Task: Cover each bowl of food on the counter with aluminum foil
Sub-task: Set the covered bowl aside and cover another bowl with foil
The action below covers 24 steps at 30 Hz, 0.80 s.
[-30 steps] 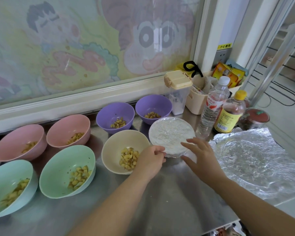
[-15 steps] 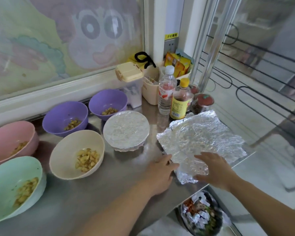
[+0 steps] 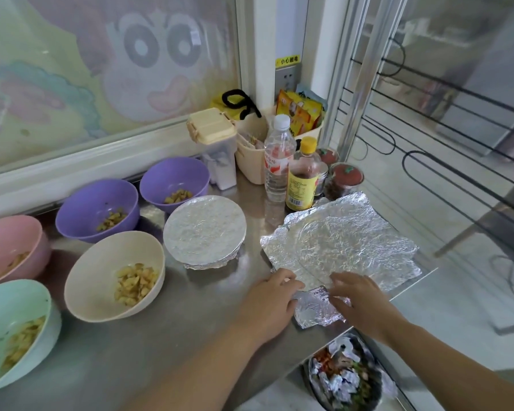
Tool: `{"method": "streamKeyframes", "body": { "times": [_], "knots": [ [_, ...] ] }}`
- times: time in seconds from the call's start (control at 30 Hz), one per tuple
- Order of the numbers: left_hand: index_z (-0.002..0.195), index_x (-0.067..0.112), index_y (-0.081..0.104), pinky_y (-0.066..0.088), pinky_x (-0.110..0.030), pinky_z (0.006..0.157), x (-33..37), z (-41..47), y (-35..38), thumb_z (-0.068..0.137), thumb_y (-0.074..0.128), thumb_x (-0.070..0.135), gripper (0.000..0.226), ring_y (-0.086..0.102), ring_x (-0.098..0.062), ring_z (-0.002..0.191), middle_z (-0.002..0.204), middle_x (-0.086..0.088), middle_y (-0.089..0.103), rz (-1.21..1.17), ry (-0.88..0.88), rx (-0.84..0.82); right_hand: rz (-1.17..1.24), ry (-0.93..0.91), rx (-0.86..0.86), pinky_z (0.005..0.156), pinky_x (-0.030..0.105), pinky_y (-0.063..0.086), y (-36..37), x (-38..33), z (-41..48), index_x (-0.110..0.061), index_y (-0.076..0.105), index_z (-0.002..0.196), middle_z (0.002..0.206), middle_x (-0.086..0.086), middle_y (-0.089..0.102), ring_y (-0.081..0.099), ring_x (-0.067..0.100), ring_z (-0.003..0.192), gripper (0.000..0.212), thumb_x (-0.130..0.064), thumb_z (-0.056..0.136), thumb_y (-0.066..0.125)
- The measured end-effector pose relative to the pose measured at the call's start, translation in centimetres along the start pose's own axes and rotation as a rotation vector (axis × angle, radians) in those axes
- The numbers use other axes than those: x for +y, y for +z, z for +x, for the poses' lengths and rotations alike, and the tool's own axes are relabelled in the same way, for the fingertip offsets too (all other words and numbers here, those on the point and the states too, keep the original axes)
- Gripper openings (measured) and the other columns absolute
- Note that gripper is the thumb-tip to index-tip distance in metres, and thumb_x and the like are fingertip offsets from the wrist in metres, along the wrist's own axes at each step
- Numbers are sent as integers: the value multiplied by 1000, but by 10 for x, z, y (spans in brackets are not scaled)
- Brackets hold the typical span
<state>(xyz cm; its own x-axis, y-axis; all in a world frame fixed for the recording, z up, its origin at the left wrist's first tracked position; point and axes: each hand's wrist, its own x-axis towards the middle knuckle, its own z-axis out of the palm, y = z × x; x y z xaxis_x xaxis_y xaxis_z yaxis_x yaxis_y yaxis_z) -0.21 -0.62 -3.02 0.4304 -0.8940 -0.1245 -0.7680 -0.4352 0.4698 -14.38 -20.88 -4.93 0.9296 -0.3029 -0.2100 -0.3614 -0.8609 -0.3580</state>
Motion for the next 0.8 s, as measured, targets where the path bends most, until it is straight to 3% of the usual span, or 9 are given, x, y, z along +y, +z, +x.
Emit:
{"method": "streamKeyframes", "body": {
  "times": [0.13,0.23,0.33,0.43,0.5,0.53,0.63,0.8],
  "knots": [
    [140,27,48,47,-29,84,7,8,-6,100,53,32,41,54,-6,84,139,15,39,-85,-28,-2,181,-1,109,115,50,37,1,-5,5,-29,78,101,133,-10,65,54,6,126,13,-27,96,66],
    [132,22,58,43,-24,85,12,17,-9,100,54,30,33,57,-6,94,131,12,50,-192,-72,8,276,72,134,112,36,40,-10,-15,5,-23,77,96,130,-11,67,55,4,122,7,-23,94,70],
    [109,16,69,40,-20,78,14,23,-12,99,58,26,18,58,-8,90,104,9,60,-276,-112,53,326,80,108,111,36,41,-16,-17,5,-27,74,92,127,-13,67,57,5,117,2,-26,90,75],
    [98,18,67,37,-12,67,16,22,-18,98,60,25,10,56,0,77,85,14,61,-376,-118,115,208,67,80,115,43,36,-14,-10,3,-32,68,114,129,-17,63,52,5,118,32,-35,85,80],
    [93,23,62,37,-10,62,16,17,-24,99,59,25,7,55,6,68,75,17,59,-447,-114,147,71,84,52,122,49,24,-11,-3,1,-34,56,140,144,-17,53,46,9,134,56,-41,88,75],
    [93,26,59,38,-10,62,16,15,-27,100,58,25,6,54,7,66,73,17,58,-465,-116,164,41,82,69,124,53,19,-8,1,0,-35,52,145,149,-17,48,42,11,140,56,-39,92,71],
    [98,27,57,48,-17,69,12,8,-36,101,55,29,4,60,3,73,80,13,63,-515,-112,221,36,45,185,122,56,24,-2,9,1,-34,62,137,144,-13,57,50,16,137,41,-22,97,66],
    [117,23,61,53,-27,95,8,-4,-48,101,54,27,18,63,2,107,111,12,66,-575,-53,285,73,-5,387,107,43,45,-6,1,1,-22,76,118,121,-6,72,66,25,117,38,0,87,74]
  ]
}}
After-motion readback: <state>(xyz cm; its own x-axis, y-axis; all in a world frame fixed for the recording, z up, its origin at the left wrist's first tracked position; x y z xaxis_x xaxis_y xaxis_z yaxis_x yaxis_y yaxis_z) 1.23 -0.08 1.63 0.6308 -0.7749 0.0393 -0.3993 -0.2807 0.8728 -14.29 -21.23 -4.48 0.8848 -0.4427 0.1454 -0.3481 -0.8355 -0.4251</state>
